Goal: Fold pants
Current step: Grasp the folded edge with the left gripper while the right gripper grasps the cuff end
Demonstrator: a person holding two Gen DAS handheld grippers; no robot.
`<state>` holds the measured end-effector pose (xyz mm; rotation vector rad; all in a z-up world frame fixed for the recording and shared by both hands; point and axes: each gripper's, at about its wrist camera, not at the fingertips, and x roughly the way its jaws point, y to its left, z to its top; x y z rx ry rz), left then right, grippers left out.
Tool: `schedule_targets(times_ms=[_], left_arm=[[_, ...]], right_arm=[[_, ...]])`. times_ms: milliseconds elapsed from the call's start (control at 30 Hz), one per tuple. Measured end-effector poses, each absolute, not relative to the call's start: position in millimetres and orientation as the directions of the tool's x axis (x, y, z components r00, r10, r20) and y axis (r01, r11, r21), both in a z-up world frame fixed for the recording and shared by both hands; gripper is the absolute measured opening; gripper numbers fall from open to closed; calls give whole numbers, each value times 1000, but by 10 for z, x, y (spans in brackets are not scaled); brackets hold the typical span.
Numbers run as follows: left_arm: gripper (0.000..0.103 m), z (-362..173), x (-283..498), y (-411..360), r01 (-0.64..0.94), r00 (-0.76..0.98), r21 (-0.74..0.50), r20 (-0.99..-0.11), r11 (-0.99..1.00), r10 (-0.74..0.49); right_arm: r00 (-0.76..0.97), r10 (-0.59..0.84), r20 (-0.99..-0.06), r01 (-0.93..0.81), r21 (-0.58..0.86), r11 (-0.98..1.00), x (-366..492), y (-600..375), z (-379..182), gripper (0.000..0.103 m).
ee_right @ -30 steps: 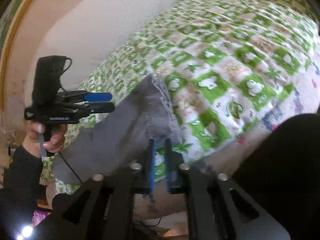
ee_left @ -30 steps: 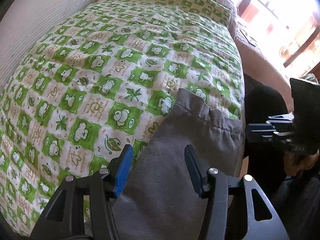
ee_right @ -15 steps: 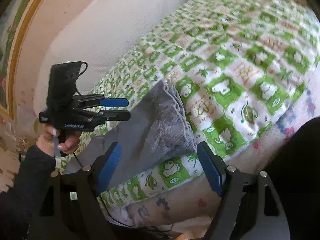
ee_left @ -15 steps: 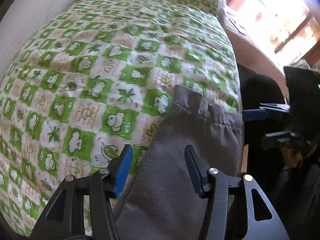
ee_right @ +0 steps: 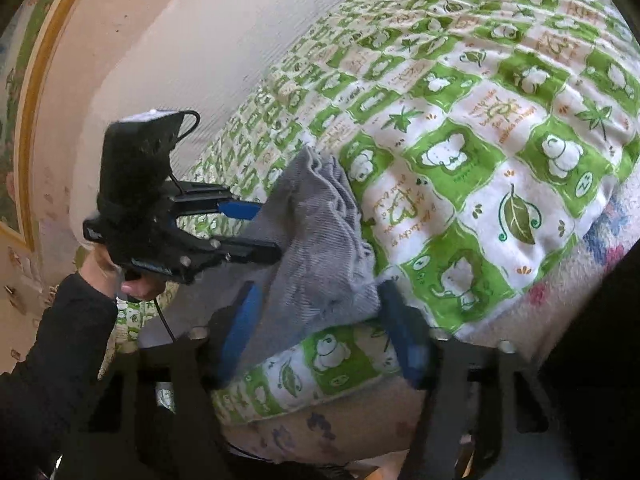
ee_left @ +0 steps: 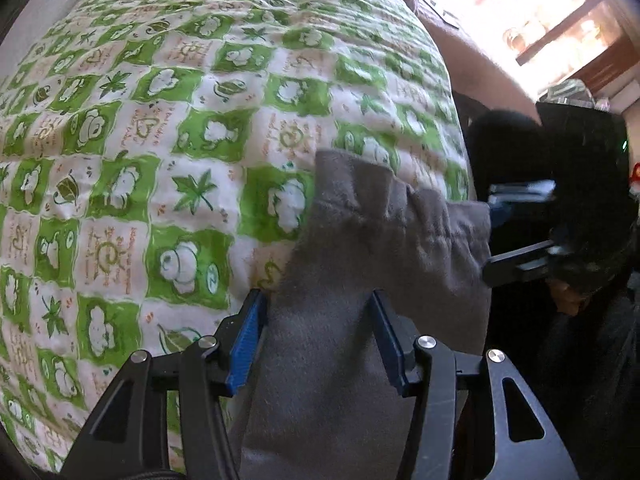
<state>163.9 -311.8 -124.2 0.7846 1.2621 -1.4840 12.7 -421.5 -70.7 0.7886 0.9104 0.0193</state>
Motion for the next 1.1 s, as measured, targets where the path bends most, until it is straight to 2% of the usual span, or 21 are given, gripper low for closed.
schedule_targets(times_ms=[33, 67, 400, 600, 833, 1100], left_arm=[[51, -1238, 1650, -3150, 946, -301, -323, -912, 37, -277], [47, -1231, 1646, -3174, 946, -302, -324, -911, 32, -282], [16, -1188, 1575, -3263, 944, -309, -330, -894, 10, -325], [10, -1068, 1574, -3139, 947, -295, -321, -878, 9, -376], [9, -853, 1627, -2896, 941, -288, -336, -844, 29, -454], [9, -557, 1703, -2411, 939, -236, -333, -808, 87, -539]], right_arm=[[630, 340, -698, 302, 624, 721, 129, -4226, -723, 40], [628, 347, -697, 299, 627, 719, 133, -4231, -732, 35], [647, 341, -681, 232, 603, 764, 150, -4140, -621, 28], [667, 339, -664, 186, 588, 787, 131, -4070, -493, 26], [686, 349, -638, 112, 567, 816, 156, -3912, -291, 24], [681, 435, -589, -43, 561, 827, 327, -3550, -29, 24]])
